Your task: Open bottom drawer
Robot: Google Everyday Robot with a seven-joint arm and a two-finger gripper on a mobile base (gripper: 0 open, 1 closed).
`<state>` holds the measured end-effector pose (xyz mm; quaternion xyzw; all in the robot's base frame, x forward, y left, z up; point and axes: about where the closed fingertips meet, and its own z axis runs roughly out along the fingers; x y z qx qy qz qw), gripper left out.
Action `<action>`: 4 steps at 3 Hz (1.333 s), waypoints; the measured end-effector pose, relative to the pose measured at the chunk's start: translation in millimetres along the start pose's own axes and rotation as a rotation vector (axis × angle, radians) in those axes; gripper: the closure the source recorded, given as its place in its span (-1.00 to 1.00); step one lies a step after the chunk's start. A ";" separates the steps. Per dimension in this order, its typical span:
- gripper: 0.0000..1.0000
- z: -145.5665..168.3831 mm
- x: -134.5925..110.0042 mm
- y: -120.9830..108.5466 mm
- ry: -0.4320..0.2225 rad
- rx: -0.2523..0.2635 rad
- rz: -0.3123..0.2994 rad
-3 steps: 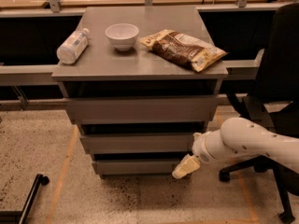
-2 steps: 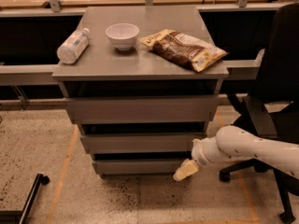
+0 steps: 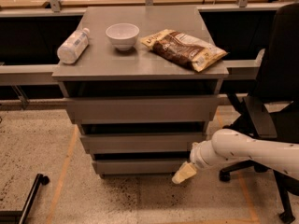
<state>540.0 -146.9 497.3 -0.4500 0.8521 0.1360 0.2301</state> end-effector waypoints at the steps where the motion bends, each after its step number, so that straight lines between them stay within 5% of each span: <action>1: -1.00 29.2 3.5 -5.3 -0.022 0.004 0.030; 2: -1.00 64.8 10.7 -15.4 -0.061 -0.020 0.074; 4: -1.00 80.4 22.4 -16.6 -0.055 -0.020 0.130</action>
Offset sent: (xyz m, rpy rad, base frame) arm 0.0523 0.0144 -0.1049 0.1573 0.0231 -0.0986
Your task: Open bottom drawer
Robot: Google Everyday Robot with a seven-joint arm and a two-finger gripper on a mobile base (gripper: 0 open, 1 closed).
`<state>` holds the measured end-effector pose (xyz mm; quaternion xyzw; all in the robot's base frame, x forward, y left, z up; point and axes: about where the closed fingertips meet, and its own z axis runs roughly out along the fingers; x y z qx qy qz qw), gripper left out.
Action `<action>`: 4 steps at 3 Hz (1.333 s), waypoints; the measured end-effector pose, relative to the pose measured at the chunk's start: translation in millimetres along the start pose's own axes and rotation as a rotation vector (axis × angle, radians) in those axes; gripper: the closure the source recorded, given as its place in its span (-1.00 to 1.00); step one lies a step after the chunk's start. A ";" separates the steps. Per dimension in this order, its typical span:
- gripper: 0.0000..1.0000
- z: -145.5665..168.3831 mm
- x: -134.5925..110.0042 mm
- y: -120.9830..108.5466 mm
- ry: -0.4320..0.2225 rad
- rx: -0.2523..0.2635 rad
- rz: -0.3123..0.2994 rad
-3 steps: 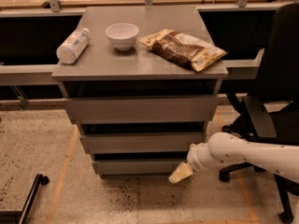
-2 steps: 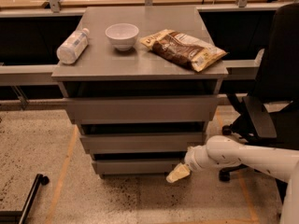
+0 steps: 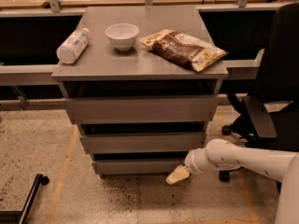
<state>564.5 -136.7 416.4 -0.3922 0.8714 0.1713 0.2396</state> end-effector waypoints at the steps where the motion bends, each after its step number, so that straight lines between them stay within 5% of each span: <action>1: -1.00 18.5 5.1 -10.0 -0.082 0.022 0.051; 3: -1.00 69.5 13.0 -41.8 -0.323 -0.027 0.103; 4: -1.00 84.5 10.8 -54.8 -0.379 -0.055 0.113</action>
Offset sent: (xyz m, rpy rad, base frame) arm 0.0478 -0.0082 -0.0676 0.2659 -0.1826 -0.1277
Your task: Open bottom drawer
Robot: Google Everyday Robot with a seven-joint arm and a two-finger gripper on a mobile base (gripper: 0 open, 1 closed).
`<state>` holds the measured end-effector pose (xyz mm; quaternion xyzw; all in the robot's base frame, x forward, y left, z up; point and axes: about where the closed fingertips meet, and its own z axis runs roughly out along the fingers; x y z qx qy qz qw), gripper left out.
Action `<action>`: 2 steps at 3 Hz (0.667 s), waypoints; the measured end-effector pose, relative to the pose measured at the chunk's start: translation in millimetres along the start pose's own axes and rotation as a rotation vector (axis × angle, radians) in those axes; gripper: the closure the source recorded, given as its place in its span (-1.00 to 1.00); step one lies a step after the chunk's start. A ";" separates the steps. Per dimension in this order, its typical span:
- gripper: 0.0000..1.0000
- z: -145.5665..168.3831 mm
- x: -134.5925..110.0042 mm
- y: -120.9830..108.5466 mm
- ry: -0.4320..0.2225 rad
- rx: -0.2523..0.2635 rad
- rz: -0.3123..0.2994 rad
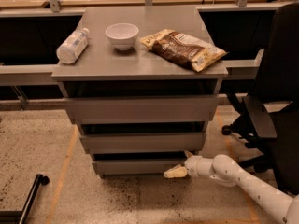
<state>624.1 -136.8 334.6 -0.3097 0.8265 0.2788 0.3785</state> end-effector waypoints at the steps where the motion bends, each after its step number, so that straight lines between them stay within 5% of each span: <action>1: -1.00 16.3 4.4 -11.4 -0.022 -0.031 0.019; 2: -1.00 33.0 11.0 -21.5 -0.020 -0.056 0.040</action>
Offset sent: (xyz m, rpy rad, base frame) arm 0.0400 0.0035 -0.0499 0.0825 0.0557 0.0227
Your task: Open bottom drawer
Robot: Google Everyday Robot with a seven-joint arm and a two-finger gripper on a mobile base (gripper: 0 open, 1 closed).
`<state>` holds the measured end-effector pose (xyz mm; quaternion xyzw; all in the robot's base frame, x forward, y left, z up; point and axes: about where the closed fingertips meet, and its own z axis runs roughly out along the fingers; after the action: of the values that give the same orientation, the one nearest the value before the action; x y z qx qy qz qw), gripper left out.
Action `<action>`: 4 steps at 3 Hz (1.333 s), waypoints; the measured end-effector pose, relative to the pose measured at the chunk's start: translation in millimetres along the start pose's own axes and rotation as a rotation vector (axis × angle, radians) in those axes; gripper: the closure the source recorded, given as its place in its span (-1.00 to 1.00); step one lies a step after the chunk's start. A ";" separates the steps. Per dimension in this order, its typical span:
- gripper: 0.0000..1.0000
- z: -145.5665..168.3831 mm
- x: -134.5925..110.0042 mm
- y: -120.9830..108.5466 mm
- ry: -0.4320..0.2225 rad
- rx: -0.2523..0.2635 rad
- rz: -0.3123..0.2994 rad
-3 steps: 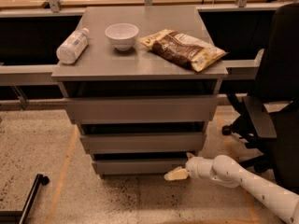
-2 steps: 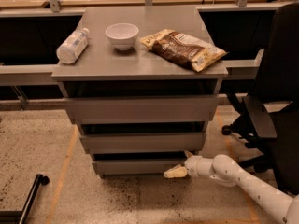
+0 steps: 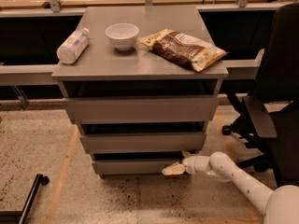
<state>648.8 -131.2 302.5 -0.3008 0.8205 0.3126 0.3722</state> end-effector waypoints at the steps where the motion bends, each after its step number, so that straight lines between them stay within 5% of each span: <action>1: -1.00 12.9 5.6 -10.1 0.003 -0.016 0.022; 3: -1.00 32.8 9.9 -28.7 0.013 -0.033 0.047; 4: -1.00 39.6 19.5 -31.0 0.040 0.009 0.052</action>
Offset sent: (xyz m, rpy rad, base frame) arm 0.0419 0.0040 -0.0538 0.0402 0.0904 0.0102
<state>677.5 -126.4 257.1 -0.2840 0.8367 0.3125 0.3488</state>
